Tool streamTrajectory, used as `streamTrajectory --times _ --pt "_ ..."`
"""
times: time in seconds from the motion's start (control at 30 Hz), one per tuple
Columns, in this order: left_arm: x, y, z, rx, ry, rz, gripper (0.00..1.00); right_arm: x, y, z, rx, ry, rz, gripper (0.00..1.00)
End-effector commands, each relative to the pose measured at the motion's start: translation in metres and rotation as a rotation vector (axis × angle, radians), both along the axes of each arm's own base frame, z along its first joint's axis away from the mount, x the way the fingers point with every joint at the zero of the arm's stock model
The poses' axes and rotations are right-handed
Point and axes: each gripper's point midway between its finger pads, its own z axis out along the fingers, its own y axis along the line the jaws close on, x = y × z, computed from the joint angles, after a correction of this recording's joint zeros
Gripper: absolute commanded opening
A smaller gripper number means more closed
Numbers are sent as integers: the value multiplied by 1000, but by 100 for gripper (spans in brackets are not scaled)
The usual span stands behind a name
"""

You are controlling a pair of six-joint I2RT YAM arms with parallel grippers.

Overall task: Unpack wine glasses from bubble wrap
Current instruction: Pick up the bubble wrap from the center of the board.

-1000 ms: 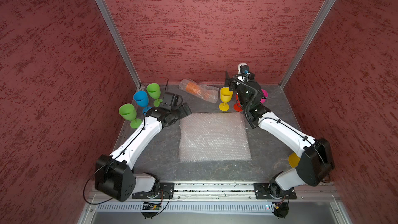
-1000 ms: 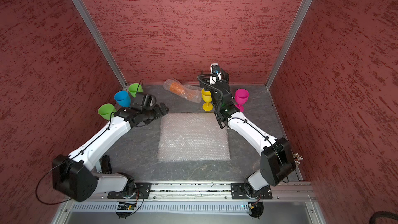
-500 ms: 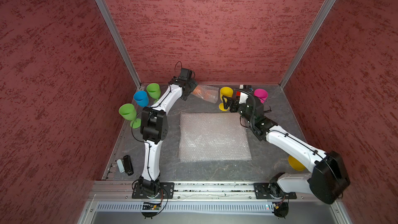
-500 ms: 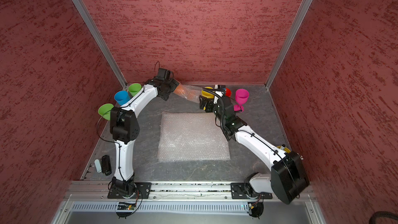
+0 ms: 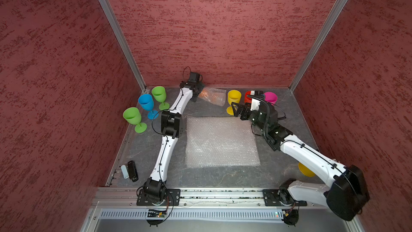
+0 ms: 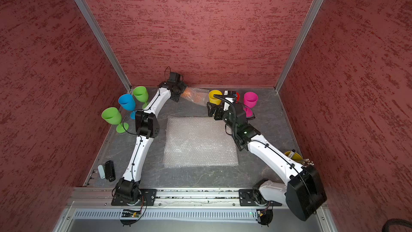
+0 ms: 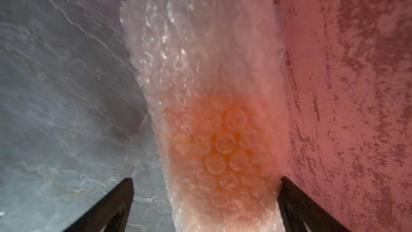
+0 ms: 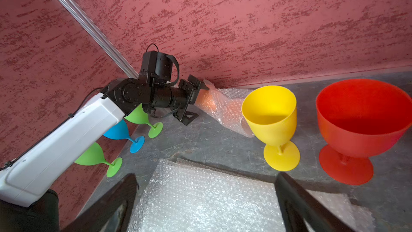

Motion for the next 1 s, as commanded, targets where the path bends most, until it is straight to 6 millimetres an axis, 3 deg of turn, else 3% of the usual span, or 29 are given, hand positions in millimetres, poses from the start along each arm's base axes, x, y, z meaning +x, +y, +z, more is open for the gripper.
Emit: streamTrajectory --times 0.0,0.13,0.33,0.53,0.73,0.87,0.97 --pt "-9 9 -35 13 89 38 100 2 -3 5 5 -4 -31 98" --pt "-6 6 -52 8 93 24 100 1 -6 1 10 -4 -41 98" --pt "6 12 -59 -20 60 12 99 -5 -6 -9 20 7 -27 98" --pt "13 28 -51 -1 28 5 88 -7 -2 -11 33 19 -4 98" --pt "26 33 -57 -60 -18 -33 76 -8 -1 -13 33 22 2 98" --pt "25 37 -44 -52 -24 -48 76 -10 0 -15 23 34 13 98" --pt "15 39 -23 -43 -26 -48 78 -13 -4 -15 10 37 3 98"
